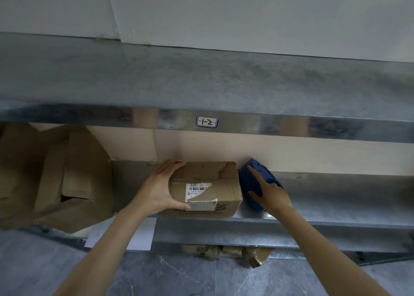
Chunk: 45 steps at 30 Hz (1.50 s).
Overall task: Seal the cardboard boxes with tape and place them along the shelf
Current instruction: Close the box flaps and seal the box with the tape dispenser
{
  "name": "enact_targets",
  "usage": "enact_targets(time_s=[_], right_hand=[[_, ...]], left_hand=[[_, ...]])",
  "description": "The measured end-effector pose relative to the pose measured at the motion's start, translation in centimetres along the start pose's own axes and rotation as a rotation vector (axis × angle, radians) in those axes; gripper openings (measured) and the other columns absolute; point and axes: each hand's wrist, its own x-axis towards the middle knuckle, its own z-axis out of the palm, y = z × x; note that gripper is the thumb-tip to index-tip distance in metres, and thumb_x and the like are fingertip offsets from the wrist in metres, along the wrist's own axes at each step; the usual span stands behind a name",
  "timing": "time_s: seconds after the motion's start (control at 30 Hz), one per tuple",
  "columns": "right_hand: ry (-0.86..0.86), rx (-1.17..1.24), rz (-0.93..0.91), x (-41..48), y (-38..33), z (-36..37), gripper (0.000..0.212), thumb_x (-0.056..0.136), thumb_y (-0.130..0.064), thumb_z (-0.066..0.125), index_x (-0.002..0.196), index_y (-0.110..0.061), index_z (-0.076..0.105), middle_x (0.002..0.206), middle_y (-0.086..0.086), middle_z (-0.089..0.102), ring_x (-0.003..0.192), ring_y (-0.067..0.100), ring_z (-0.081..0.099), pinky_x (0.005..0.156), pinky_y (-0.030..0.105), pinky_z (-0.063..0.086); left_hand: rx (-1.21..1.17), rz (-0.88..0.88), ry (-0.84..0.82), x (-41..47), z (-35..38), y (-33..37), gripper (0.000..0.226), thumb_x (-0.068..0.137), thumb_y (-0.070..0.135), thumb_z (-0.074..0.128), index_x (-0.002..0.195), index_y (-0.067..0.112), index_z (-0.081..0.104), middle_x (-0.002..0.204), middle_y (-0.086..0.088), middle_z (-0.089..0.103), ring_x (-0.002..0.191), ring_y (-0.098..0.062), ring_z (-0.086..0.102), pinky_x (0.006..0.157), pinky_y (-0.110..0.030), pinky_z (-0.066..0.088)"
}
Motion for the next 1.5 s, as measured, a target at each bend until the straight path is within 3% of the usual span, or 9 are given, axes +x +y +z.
enact_targets(time_s=[0.13, 0.3, 0.5, 0.63, 0.77, 0.97, 1.17, 1.27, 1.5], right_hand=[[0.081, -0.128, 0.0, -0.7, -0.3, -0.8, 0.088, 0.094, -0.062, 0.044, 0.145, -0.047, -0.027, 0.088, 0.0, 0.064, 0.064, 0.017, 0.058, 0.046, 0.024, 0.037], [0.309, -0.098, 0.005, -2.1, -0.5, -3.3, 0.069, 0.097, -0.058, 0.039, 0.155, -0.036, 0.009, 0.106, 0.004, 0.062, 0.089, 0.021, 0.06, 0.054, 0.031, 0.05], [0.334, 0.533, -0.173, -3.1, -5.0, -5.1, 0.05, 0.096, -0.043, 0.054, 0.142, -0.03, 0.039, 0.132, -0.004, 0.05, 0.12, 0.015, 0.049, 0.093, 0.031, 0.045], [0.218, 0.801, -0.241, -3.3, -9.2, -3.7, 0.054, 0.092, -0.045, 0.061, 0.14, -0.041, 0.037, 0.14, -0.016, 0.04, 0.124, -0.005, 0.035, 0.102, 0.02, 0.032], [0.217, 0.888, -0.237, -3.3, -10.9, -2.1, 0.059, 0.09, -0.045, 0.064, 0.141, -0.044, 0.033, 0.146, -0.014, 0.035, 0.132, 0.001, 0.034, 0.108, 0.025, 0.033], [0.252, 0.998, -0.239, -3.4, -10.6, -1.1, 0.056, 0.089, -0.046, 0.066, 0.139, -0.044, 0.04, 0.141, -0.023, 0.041, 0.132, -0.006, 0.035, 0.111, 0.026, 0.033], [0.293, 0.878, -0.227, -3.6, -11.1, -1.5, 0.079, 0.073, -0.065, 0.07, 0.14, -0.037, 0.039, 0.139, -0.014, 0.042, 0.127, 0.001, 0.041, 0.1, 0.015, 0.035], [0.321, 0.815, -0.226, -3.7, -11.3, -1.4, 0.083, 0.069, -0.067, 0.071, 0.14, -0.036, 0.039, 0.137, -0.01, 0.04, 0.122, 0.004, 0.045, 0.094, 0.013, 0.038], [0.347, 0.803, -0.229, -3.6, -11.4, -1.2, 0.082, 0.069, -0.061, 0.077, 0.139, -0.04, 0.038, 0.135, -0.014, 0.041, 0.118, -0.001, 0.043, 0.091, 0.014, 0.038]], left_hand=[[-0.013, -0.004, 0.004, 0.0, -0.2, 0.2, 0.12, 0.041, 0.076, 0.082, 0.144, 0.044, 0.031, 0.151, 0.019, 0.03, 0.124, 0.014, 0.02, 0.107, -0.023, 0.024], [-0.002, -0.003, 0.02, -0.4, 0.0, 0.2, 0.121, 0.04, 0.079, 0.08, 0.144, 0.044, 0.031, 0.151, 0.02, 0.03, 0.126, 0.015, 0.018, 0.108, -0.022, 0.024], [-0.017, -0.017, 0.057, -1.3, 0.4, 0.5, 0.124, 0.039, 0.074, 0.083, 0.147, 0.043, 0.03, 0.152, 0.024, 0.026, 0.134, 0.009, 0.018, 0.112, -0.031, 0.027], [-0.054, 0.006, 0.076, -2.0, 0.6, 0.9, 0.124, 0.042, 0.063, 0.091, 0.148, 0.04, 0.031, 0.149, 0.034, 0.018, 0.144, 0.006, 0.006, 0.119, -0.034, 0.018], [-0.131, 0.035, 0.111, -2.6, 1.0, 1.1, 0.124, 0.043, 0.056, 0.094, 0.148, 0.036, 0.031, 0.151, 0.031, 0.017, 0.148, 0.004, -0.003, 0.119, -0.034, 0.009], [-0.222, 0.034, 0.193, -3.1, 2.1, 0.4, 0.121, 0.04, 0.056, 0.095, 0.146, 0.034, 0.04, 0.157, 0.019, 0.02, 0.148, 0.003, -0.002, 0.116, -0.023, 0.008], [-0.412, -0.091, 0.245, -3.0, 2.6, 1.0, 0.099, 0.059, 0.064, 0.082, 0.142, 0.057, 0.028, 0.158, 0.032, 0.005, 0.143, 0.012, 0.011, 0.111, -0.024, 0.022], [-0.412, -0.173, 0.356, -2.7, 3.4, 1.4, 0.091, 0.074, 0.06, 0.072, 0.151, 0.041, 0.026, 0.158, 0.032, 0.012, 0.139, 0.019, 0.013, 0.11, -0.02, 0.021], [-0.374, -0.268, 0.423, -2.6, 3.9, 1.3, 0.091, 0.078, 0.047, 0.078, 0.151, 0.027, 0.029, 0.155, 0.01, 0.032, 0.132, 0.005, 0.027, 0.107, -0.022, 0.027]])
